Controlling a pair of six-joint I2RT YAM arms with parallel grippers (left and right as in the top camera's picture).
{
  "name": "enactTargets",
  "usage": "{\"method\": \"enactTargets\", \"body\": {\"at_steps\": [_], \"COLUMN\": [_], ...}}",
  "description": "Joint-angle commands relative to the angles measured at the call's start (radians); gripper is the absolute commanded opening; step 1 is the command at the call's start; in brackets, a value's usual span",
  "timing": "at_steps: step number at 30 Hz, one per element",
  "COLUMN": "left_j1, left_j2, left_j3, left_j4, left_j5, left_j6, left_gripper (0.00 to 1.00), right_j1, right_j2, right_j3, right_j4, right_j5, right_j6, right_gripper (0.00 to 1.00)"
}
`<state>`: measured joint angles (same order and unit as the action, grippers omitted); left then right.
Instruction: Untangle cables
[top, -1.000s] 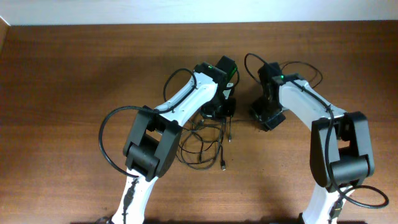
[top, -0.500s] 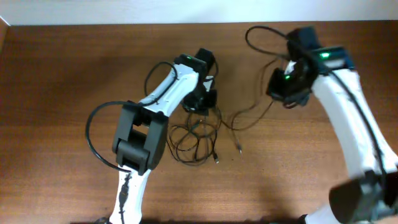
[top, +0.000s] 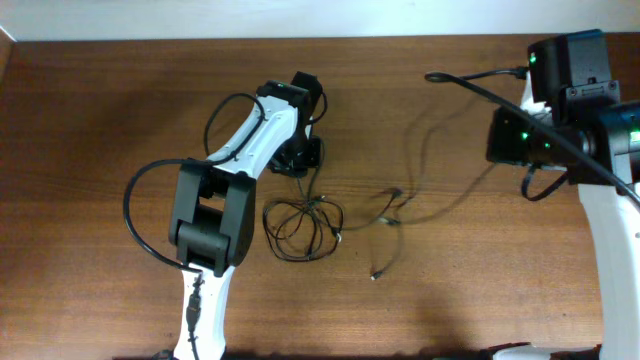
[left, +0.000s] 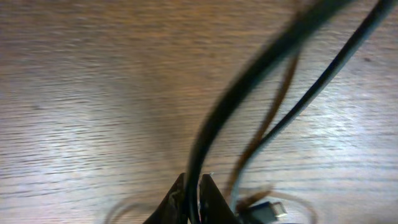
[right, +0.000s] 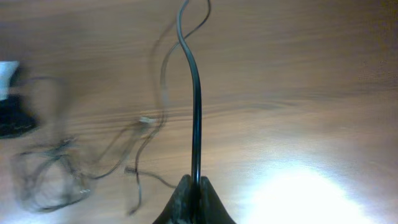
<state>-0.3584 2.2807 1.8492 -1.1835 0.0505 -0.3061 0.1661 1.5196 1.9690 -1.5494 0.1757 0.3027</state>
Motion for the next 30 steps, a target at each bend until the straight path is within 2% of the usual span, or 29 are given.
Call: {"method": "enactTargets", "body": {"at_steps": [1, 4, 10, 15, 23, 30], "left_j1": [0.015, 0.023, 0.024, 0.024, 0.024, 0.023], "left_j2": [-0.003, -0.003, -0.003, -0.003, -0.003, -0.003], "left_j3": [-0.005, -0.005, -0.01, -0.046, -0.095, -0.095], "left_j4": [-0.004, -0.007, -0.007, -0.006, -0.007, -0.006], "left_j5": [-0.076, -0.085, -0.084, -0.084, -0.084, -0.081], "left_j6": [0.008, 0.008, 0.008, 0.008, 0.008, 0.008], "left_gripper": [0.09, 0.11, 0.15, 0.17, 0.18, 0.18], "right_j1": [0.002, 0.001, 0.0, -0.005, -0.005, -0.005], "right_j2": [0.01, 0.01, 0.03, 0.08, 0.091, 0.091], "right_j3": [0.013, 0.012, 0.011, 0.011, -0.007, -0.007], "right_j4": [-0.016, -0.034, -0.045, -0.145, -0.15, -0.15], "right_j5": [0.248, 0.375, 0.281, 0.275, 0.169, 0.164], "right_j6": [-0.009, 0.097, 0.098, 0.098, 0.095, 0.095], "right_gripper": [0.04, 0.04, 0.04, 0.04, 0.05, 0.05]}}
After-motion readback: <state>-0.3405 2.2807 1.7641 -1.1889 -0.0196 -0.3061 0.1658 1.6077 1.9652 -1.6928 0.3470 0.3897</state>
